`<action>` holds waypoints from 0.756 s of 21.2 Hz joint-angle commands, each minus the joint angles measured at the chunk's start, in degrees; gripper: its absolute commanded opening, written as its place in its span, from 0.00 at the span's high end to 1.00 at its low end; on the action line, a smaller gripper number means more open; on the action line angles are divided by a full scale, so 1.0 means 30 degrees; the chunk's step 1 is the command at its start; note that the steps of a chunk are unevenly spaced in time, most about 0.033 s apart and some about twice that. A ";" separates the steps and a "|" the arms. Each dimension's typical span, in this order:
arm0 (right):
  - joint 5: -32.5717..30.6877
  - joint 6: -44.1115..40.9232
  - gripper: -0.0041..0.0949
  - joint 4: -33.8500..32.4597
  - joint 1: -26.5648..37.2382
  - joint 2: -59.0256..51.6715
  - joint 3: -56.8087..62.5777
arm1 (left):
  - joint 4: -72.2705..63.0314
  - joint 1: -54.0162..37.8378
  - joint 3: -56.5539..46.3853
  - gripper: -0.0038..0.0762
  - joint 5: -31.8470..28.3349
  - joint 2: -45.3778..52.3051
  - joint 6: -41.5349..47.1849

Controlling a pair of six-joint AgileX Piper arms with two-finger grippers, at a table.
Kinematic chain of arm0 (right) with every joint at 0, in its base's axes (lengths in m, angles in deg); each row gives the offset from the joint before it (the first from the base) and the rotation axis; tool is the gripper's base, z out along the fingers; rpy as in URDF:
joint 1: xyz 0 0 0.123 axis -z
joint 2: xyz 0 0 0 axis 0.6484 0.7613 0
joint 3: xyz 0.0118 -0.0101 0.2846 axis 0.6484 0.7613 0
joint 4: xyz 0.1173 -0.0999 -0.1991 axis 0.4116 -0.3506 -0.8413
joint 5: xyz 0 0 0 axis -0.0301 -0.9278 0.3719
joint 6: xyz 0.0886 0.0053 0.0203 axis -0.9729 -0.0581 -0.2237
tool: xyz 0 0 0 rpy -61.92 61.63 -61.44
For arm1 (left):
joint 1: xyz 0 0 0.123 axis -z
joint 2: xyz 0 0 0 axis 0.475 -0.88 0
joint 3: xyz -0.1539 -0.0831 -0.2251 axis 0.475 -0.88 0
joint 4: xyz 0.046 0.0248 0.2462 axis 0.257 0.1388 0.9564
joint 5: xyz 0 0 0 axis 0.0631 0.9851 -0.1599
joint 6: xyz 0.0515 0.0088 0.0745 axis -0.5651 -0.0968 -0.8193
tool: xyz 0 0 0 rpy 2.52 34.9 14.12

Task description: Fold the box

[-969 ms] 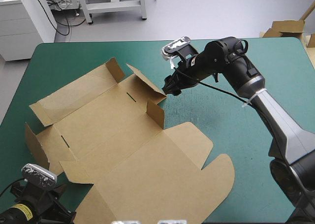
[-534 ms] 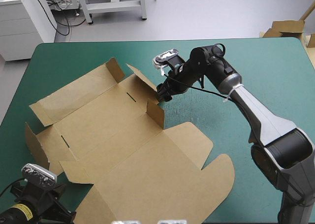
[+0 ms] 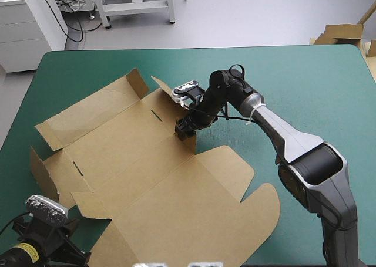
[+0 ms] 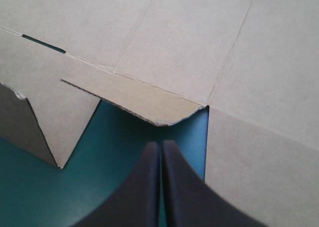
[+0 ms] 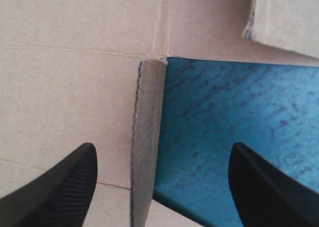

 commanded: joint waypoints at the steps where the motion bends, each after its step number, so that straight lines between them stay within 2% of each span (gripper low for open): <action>1: 0.0283 0.0176 0.28 0.0549 -0.0011 -0.0843 -0.0642 | -0.0021 0.0064 0.0519 0.96 -0.1015 -0.0205 0.0131; 4: 0.0321 0.0309 0.30 0.0549 -0.0011 -0.0843 -0.0642 | -0.0021 0.0064 0.0519 0.96 -0.1015 -0.0205 0.0131; 12: -0.0203 0.1371 0.78 0.0542 -0.0011 -0.0278 -0.0608 | -0.0021 0.0064 0.0519 0.96 -0.1084 -0.0205 0.0131; 16: -0.0203 0.1771 0.98 0.0496 -0.0011 -0.0278 -0.0646 | -0.0021 0.0064 0.0519 0.96 -0.1084 -0.0205 0.0131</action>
